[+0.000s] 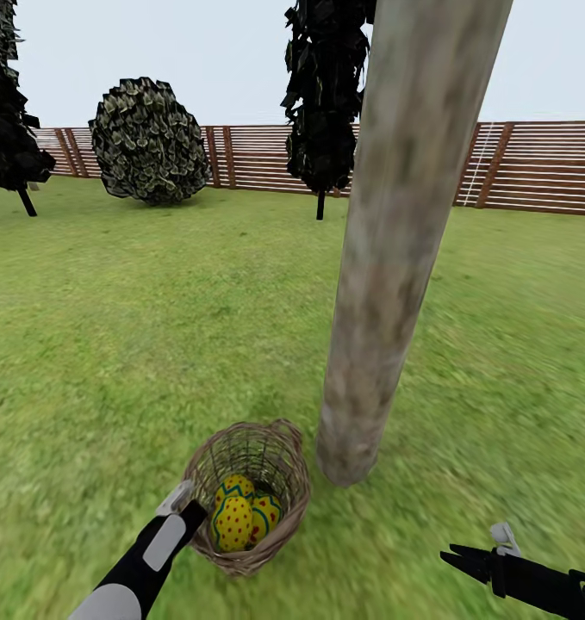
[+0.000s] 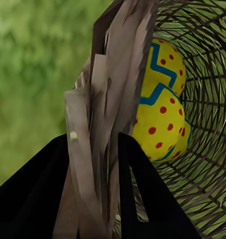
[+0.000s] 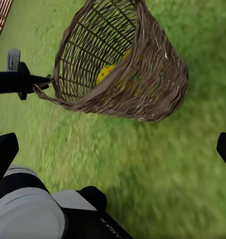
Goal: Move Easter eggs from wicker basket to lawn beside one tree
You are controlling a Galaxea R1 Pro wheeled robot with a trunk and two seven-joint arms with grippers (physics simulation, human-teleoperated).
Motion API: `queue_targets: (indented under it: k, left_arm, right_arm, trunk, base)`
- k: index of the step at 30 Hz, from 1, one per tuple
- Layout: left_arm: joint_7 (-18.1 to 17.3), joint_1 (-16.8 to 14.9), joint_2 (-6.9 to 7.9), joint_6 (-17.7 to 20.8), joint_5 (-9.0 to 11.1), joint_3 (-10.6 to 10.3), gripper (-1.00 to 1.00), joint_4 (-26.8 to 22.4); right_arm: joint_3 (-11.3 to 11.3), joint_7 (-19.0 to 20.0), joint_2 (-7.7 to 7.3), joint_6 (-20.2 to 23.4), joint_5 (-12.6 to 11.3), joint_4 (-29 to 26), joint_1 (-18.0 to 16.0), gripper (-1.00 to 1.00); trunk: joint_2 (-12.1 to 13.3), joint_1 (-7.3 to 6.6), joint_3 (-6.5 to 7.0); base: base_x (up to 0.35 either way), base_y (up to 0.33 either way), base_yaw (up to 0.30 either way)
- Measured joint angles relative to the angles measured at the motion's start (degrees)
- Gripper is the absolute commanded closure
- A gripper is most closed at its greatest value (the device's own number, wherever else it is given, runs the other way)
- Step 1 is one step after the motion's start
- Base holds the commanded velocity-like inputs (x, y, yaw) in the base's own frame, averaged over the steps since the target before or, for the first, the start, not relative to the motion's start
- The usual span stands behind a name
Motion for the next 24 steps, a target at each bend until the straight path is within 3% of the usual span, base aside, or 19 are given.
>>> queue_targets:
  k: [9, 10, 11, 14, 17, 24]
  left_arm:
    - [0.0, 0.0, 0.0, 0.0, 0.2, 0.6, 1.0, 0.1]
    - [0.0, 0.0, 0.0, 0.0, 0.2, 0.6, -1.0, 0.1]
    - [-0.1, 0.1, -0.06, -2.0, -0.6, 0.7, -1.0, 1.9]
    - [-0.1, 0.1, -0.06, -2.2, -0.7, 0.7, -1.0, 2.0]
    - [-0.2, 0.1, 0.9, -2.2, -0.7, 0.7, -1.0, 2.0]
    - [-0.2, 0.1, 0.97, -2.2, -0.7, 0.7, -1.0, 1.9]
  right_arm:
    - [0.0, 0.0, 0.0, -0.1, 0.0, 0.2, 0.0, -1.0]
    - [0.0, 0.0, 0.0, -0.1, 0.0, 0.2, 0.0, -1.0]
    - [0.0, 0.0, 0.0, -0.1, 0.0, 0.2, 0.0, -1.0]
    - [0.0, 0.0, 0.13, -0.1, 0.0, 0.2, 0.0, -1.0]
    - [0.0, 0.0, 0.14, -0.1, 0.0, 0.2, 0.0, -1.0]
    - [0.0, 0.0, 0.14, -0.1, 0.0, 0.2, 0.0, -1.0]
  trunk:
    - [0.0, 0.0, 0.0]
    - [0.0, 0.0, 0.0]
    - [0.0, 0.03, -0.01]
    - [0.0, 0.02, -0.01]
    - [0.0, 0.02, -0.01]
    - [0.4, -0.19, 0.17]
  base:
    - [0.0, 0.0, 0.0]
    - [0.0, 0.0, 0.0]
    - [0.0, 0.0, 0.0]
    - [0.0, 0.0, 0.0]
    - [0.0, 0.0, 0.0]
    - [0.0, 0.0, 0.0]
